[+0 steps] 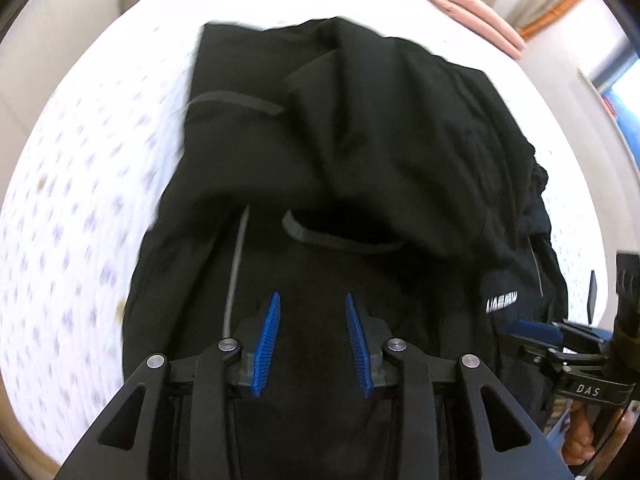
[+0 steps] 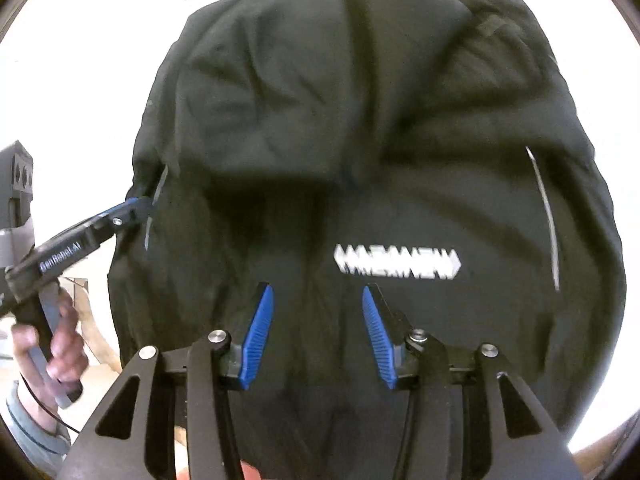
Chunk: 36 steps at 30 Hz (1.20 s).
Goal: Fold large clothes
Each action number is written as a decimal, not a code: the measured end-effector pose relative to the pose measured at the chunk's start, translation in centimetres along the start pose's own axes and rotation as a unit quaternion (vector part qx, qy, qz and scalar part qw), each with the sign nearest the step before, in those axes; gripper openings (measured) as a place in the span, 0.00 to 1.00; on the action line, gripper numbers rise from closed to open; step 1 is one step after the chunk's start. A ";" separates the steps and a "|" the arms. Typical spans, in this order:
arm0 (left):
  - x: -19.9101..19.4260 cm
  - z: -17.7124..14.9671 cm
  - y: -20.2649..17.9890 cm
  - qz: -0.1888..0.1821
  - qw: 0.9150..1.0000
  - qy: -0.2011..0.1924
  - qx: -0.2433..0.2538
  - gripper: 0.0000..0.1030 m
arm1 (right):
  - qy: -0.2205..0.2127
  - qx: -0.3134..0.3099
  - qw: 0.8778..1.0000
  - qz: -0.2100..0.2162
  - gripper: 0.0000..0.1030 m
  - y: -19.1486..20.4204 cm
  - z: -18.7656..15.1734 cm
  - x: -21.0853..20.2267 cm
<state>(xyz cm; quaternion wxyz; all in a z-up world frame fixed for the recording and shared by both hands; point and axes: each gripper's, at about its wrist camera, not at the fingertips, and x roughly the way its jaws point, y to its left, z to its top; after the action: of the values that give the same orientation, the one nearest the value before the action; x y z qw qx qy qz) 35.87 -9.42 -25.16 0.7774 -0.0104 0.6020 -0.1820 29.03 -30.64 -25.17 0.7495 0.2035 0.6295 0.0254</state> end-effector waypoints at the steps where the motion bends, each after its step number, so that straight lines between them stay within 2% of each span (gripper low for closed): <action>1: -0.3 -0.8 0.6 0.004 1.000 0.002 -0.010 0.34 | 0.005 0.010 1.000 0.003 0.48 -0.8 -1.0 -0.4; 5: -1.6 -4.3 2.5 0.044 0.998 0.013 -0.042 0.34 | 0.015 0.028 0.999 -0.014 0.48 -4.1 -3.7 -2.5; 9: -3.5 -7.5 4.5 0.080 0.994 0.017 -0.069 0.48 | 0.007 0.042 0.997 -0.062 0.48 -8.8 -6.0 -5.7; 12: -5.3 -9.9 6.9 0.080 0.991 0.016 -0.110 0.61 | 0.002 0.058 0.994 -0.091 0.48 -11.6 -6.7 -7.0; 14: -6.0 -11.4 8.8 0.080 0.986 0.018 -0.144 0.64 | 0.002 0.068 0.993 -0.100 0.49 -13.5 -7.0 -8.2; 16: -6.4 -12.9 11.0 0.081 0.980 0.024 -0.179 0.65 | 0.003 0.085 0.991 -0.098 0.57 -14.9 -7.5 -8.4; 18: -6.2 -14.4 13.1 0.066 0.975 0.037 -0.209 0.65 | 0.004 0.102 0.990 -0.100 0.62 -16.4 -8.3 -8.5; 20: -5.2 -15.7 14.7 0.024 0.971 0.054 -0.231 0.65 | 0.009 0.112 0.988 -0.103 0.62 -17.2 -8.8 -8.0; 23: -3.5 -17.3 16.3 -0.018 0.969 0.078 -0.233 0.65 | 0.020 0.126 0.987 -0.102 0.62 -18.4 -9.7 -7.1; 26: -2.8 -18.2 16.3 -0.025 0.970 0.072 -0.232 0.65 | 0.028 0.142 0.986 -0.086 0.62 -19.1 -10.3 -6.2; 29: -3.1 -19.0 16.4 -0.044 0.970 0.066 -0.230 0.66 | 0.044 0.151 0.986 -0.051 0.62 -19.7 -11.2 -5.3; 32: -3.3 -20.7 16.5 -0.069 0.969 0.087 -0.223 0.66 | 0.054 0.136 0.989 -0.031 0.55 -19.3 -12.1 -4.9; 34: -3.2 -21.5 15.9 -0.071 0.969 0.104 -0.211 0.66 | 0.056 0.119 0.991 -0.030 0.51 -18.7 -12.6 -5.0; 36: -3.2 -22.2 15.5 -0.067 0.970 0.117 -0.203 0.66 | 0.068 0.112 0.991 -0.023 0.50 -18.3 -13.5 -4.9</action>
<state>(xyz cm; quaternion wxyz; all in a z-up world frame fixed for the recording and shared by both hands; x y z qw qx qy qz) 18.58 10.45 -31.95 0.6693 -0.1871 0.7110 -0.1072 11.16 -45.18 -28.48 0.6781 0.2693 0.6821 -0.0490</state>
